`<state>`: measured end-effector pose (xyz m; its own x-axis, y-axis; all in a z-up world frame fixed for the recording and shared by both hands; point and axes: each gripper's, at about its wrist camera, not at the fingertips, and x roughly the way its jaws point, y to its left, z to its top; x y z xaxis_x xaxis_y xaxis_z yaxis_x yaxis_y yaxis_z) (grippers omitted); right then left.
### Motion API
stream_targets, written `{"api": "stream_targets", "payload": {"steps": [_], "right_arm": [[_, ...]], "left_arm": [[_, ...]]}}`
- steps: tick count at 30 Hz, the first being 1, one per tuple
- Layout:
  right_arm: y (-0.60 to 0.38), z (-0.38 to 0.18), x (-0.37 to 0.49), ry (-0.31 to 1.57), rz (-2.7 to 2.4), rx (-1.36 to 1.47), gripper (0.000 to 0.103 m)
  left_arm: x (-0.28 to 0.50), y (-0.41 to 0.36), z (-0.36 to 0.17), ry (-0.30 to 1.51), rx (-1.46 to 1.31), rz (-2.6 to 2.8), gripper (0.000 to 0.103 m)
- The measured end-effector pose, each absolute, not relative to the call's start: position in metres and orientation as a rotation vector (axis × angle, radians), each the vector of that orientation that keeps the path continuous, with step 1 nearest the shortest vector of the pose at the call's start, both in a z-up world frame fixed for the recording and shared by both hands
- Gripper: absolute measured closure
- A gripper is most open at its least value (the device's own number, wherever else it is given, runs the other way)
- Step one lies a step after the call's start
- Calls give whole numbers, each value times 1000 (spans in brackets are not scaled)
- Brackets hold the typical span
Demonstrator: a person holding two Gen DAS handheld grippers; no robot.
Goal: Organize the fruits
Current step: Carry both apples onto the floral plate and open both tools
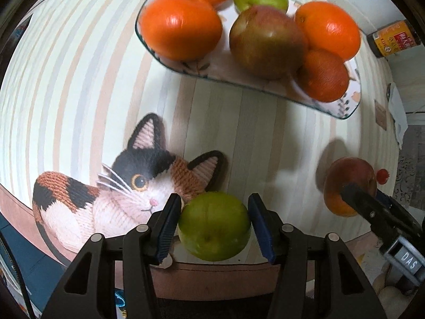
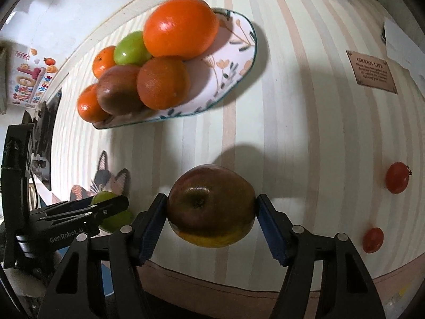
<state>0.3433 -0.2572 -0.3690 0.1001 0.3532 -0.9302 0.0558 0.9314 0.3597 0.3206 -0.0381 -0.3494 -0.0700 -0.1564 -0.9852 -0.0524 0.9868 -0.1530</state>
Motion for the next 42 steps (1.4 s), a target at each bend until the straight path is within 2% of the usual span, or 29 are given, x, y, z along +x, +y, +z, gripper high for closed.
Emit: {"api": "stream_targets", "payload": {"steps": [3,5,8,12,14,19,28,31,33,37,42], "right_arm": [[-264,-354,351,1428,230,369,33],[-269,-343,359,1405,229,385,33],[-277,-331,374,1369,220,397,33],[-284,-330,393,1360,200,395,33],[-286,-333,398,1367,195,406,33],[-283,-340,394,1379,186,418,33],[-283,-351,385,1399,176,439,33],[-279,-352,386,1401,178,434,33],[-276,-352,386,1402,180,429,33],[-275,-346,385,1389,186,421,33],[-279,-333,388,1352,190,436,33]], "left_arm": [[328,-32,-334,1629,-193,-103,57],[335,-30,-322,1615,-220,-133,76],[351,-32,-301,1562,-184,-151,75],[360,-33,-318,1601,-75,-159,72],[358,-31,-336,1642,-102,-186,57],[366,-28,-347,1642,-173,-184,45],[378,-52,-366,1634,-193,-182,45],[380,-63,-371,1603,-198,-182,53],[378,-69,-369,1586,-161,-171,53],[370,-79,-356,1539,-87,-180,53],[366,-74,-316,1484,-110,-226,53]]}}
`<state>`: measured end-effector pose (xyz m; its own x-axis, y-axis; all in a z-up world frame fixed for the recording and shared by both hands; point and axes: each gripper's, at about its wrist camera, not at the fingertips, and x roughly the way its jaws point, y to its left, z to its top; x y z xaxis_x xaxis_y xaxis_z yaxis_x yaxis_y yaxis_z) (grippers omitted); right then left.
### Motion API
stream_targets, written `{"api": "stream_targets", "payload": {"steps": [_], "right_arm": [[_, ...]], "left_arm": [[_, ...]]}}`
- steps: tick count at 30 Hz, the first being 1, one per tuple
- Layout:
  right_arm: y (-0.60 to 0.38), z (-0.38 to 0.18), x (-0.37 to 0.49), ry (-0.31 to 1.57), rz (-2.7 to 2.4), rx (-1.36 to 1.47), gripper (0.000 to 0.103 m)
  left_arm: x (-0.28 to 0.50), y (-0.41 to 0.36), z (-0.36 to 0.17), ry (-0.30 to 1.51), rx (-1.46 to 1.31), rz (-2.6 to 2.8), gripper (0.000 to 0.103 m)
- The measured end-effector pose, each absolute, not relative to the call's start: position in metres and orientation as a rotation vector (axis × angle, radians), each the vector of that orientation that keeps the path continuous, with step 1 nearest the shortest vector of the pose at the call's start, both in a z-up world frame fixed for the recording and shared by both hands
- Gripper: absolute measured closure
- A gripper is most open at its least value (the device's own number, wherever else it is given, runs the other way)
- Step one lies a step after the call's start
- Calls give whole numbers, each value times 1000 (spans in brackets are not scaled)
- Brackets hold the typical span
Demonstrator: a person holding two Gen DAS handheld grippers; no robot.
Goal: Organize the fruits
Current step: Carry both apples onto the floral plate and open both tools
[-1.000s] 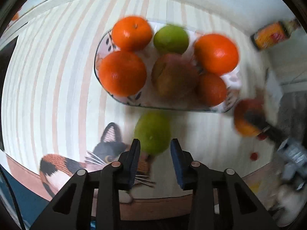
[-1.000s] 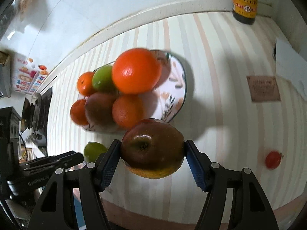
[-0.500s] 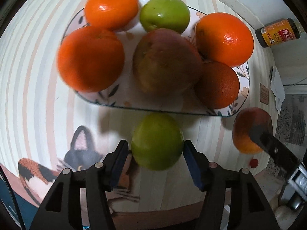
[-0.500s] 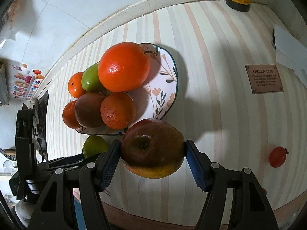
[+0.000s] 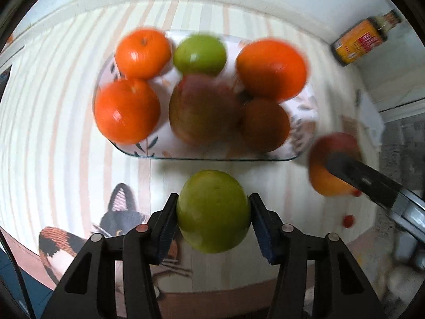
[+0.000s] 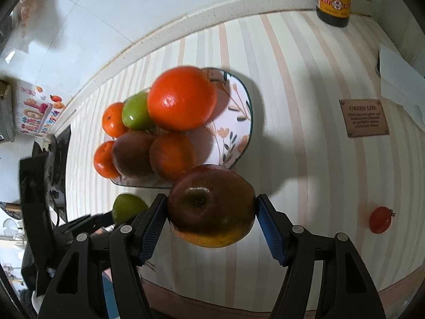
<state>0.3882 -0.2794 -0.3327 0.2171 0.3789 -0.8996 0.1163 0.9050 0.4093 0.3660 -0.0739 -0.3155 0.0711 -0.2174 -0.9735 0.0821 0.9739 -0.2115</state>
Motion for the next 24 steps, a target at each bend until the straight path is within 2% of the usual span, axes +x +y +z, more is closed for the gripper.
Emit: {"api": "stream_targets", "payload": {"steps": [4,8,15,24], "right_arm": [[-282,-329,405,1327,178,445,33],[-279,-336,426,1330,164,433,33],[-268,-343,444,1332,145,378,33],[-275,-358,441,1343,136,463,31]], "left_arm": [[386,-73,-278,1423,-121,-254,53],[423,-72,-266,1396,-108,-245,53],[474,-66,-296,1468,-25,-213,53],[485,-51,-323,1544,-58,-178,53]]}}
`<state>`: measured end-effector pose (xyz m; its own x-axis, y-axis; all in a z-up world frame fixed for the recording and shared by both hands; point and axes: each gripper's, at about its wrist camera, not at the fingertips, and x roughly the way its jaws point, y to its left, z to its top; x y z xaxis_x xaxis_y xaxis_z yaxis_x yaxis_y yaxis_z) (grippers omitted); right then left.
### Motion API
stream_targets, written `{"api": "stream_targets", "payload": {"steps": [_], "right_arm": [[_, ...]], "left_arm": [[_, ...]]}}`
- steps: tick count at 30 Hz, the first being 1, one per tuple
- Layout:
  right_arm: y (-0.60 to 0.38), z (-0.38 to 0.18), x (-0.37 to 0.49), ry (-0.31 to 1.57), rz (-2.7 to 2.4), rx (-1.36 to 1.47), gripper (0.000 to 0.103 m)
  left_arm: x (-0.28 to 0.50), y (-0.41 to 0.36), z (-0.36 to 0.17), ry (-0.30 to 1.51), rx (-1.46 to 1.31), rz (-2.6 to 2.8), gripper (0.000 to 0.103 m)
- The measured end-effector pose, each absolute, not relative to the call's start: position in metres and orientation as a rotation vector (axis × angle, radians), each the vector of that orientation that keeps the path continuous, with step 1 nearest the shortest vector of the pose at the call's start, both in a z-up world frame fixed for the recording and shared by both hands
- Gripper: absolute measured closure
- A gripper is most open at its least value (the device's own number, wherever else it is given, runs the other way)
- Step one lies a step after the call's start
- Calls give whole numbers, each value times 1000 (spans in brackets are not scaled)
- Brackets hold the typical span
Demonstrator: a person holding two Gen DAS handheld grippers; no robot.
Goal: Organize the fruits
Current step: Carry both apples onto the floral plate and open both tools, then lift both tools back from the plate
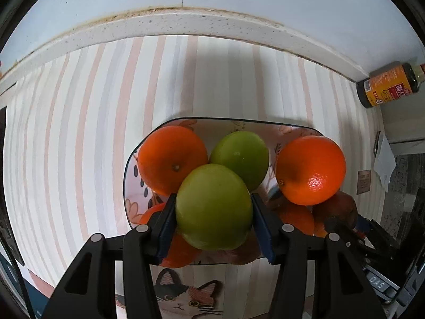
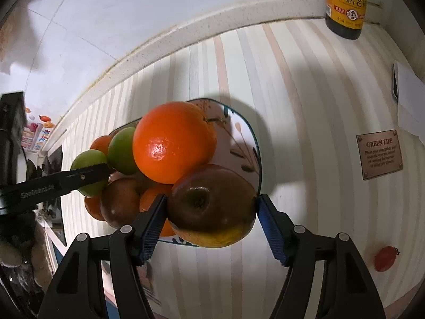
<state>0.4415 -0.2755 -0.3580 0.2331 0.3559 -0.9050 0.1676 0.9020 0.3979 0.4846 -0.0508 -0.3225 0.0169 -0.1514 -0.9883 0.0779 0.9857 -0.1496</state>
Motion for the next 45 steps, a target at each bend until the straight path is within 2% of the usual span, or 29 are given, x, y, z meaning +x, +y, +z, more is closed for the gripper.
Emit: {"api": "stream_targets", "payload": {"steps": [2,4,5,6,7,9,13,16,25,36,45], "right_arm": [[-277,-358,442,1340,145,487,27],[-278,-357,442,1343,159,508,20],[-278,-355,443,1338,156,505,14],[-279,-352,443,1332,152,503,12],[-280,-349,442,1328,151,502,12],[-280,-343,442,1333,135,489,9],[-276,-324,438,1324,95,421,6],[-265,-303,429,1303,61,321,6],[-241,-247,391,1249,16,187,6],[-228,-169,314,1121,-6,143,6],[-213,-105,257,1010,-3,123,6]], "left_arm": [[485,-50,-323,1555,-68,-168,53],[483,-50,-319,1543,-88,-169,52],[483,-48,-315,1537,-90,-166,47],[482,-47,-312,1528,-92,-167,42],[482,-46,-308,1518,-93,-166,29],[480,-43,-302,1498,-97,-158,18],[468,-32,-279,1443,-97,-145,16],[451,-29,-265,1386,-56,-115,6],[381,-12,-238,1306,-38,-63,6],[308,-16,-150,1125,18,-69,6],[260,-18,-105,1022,55,-53,6]]}}
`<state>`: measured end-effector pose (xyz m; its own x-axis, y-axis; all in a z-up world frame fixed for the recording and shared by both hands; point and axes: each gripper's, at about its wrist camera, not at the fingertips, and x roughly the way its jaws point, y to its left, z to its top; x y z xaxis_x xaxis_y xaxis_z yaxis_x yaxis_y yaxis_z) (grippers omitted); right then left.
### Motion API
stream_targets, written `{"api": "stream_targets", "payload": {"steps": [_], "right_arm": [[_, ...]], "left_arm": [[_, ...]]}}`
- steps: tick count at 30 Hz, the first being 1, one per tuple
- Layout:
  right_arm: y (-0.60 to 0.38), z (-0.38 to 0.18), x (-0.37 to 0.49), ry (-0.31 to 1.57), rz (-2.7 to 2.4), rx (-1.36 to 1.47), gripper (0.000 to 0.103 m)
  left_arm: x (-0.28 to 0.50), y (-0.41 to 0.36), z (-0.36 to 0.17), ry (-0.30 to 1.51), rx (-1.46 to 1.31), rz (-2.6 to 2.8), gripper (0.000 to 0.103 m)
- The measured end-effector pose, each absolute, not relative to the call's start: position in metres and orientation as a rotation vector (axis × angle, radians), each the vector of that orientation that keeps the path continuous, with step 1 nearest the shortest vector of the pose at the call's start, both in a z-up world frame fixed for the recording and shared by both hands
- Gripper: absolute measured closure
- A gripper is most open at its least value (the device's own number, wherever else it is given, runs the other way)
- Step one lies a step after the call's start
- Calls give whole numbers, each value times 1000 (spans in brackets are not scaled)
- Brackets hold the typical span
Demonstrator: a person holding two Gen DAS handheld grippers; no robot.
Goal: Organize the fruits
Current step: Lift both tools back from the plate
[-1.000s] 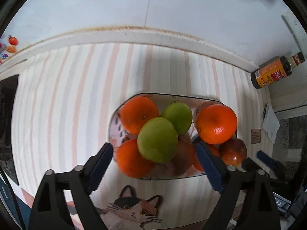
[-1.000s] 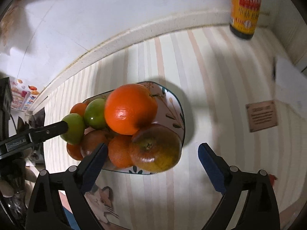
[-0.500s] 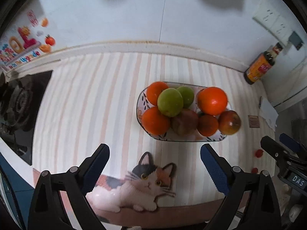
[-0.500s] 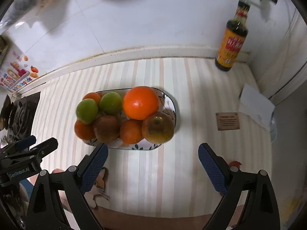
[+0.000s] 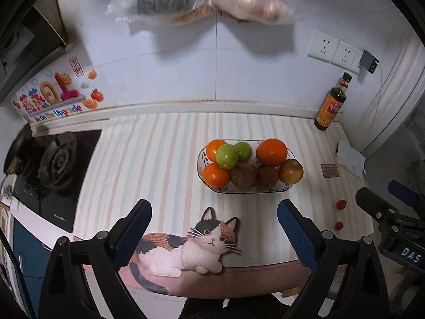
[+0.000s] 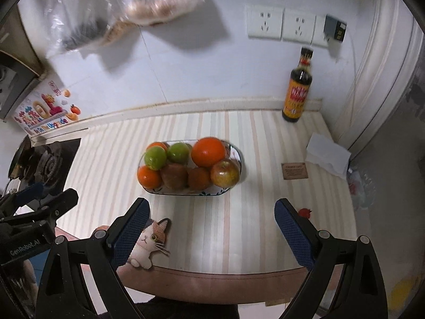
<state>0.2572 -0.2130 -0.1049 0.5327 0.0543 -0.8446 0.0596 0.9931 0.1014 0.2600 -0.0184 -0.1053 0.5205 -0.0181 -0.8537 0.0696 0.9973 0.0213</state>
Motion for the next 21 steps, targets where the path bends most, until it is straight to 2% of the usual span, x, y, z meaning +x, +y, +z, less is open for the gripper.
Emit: {"api": "stream_targets", "payload": {"steps": [10,21], "right_arm": [[-205,-67,222,946,-1,123,6],[-204,-68,207,938,-12,172,6]], "left_arm": [[233,-18,-86,975,33,-68,6],[223,-16,-87,978,21,-89,6]]}}
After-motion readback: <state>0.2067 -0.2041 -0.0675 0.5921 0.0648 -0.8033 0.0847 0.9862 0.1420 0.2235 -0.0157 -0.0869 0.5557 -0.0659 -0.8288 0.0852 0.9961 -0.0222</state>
